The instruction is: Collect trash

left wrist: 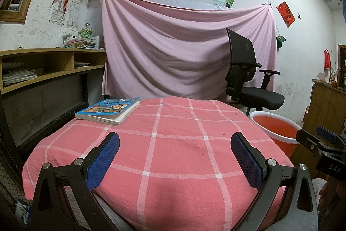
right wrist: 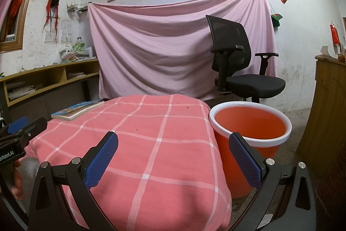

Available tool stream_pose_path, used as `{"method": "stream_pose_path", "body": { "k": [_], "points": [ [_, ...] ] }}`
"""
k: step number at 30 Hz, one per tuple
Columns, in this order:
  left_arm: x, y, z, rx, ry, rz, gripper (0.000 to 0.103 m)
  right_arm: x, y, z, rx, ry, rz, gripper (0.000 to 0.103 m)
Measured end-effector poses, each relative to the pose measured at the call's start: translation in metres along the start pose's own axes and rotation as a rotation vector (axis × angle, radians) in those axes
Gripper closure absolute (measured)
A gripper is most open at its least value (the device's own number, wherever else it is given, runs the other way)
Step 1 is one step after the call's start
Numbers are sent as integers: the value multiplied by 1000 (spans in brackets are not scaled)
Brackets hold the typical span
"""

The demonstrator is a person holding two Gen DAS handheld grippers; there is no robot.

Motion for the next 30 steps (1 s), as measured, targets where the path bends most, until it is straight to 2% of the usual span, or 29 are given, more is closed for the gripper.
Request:
{"method": "stream_pose_path", "body": {
  "k": [30],
  "points": [
    [-2,1,-1,0,-3,-2,2,1,2,0,-4,1,0,0]
  ]
}}
Point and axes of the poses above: each gripper's, at about its wrist camera, not at the fingertips, and z roughly against the way its jaws point, x to its right, y to its top, the point moved 9 cm from there along -z, roughly the way its jaws point, and after that the axes turned 5 degrees about z, right-handed, at the moved point
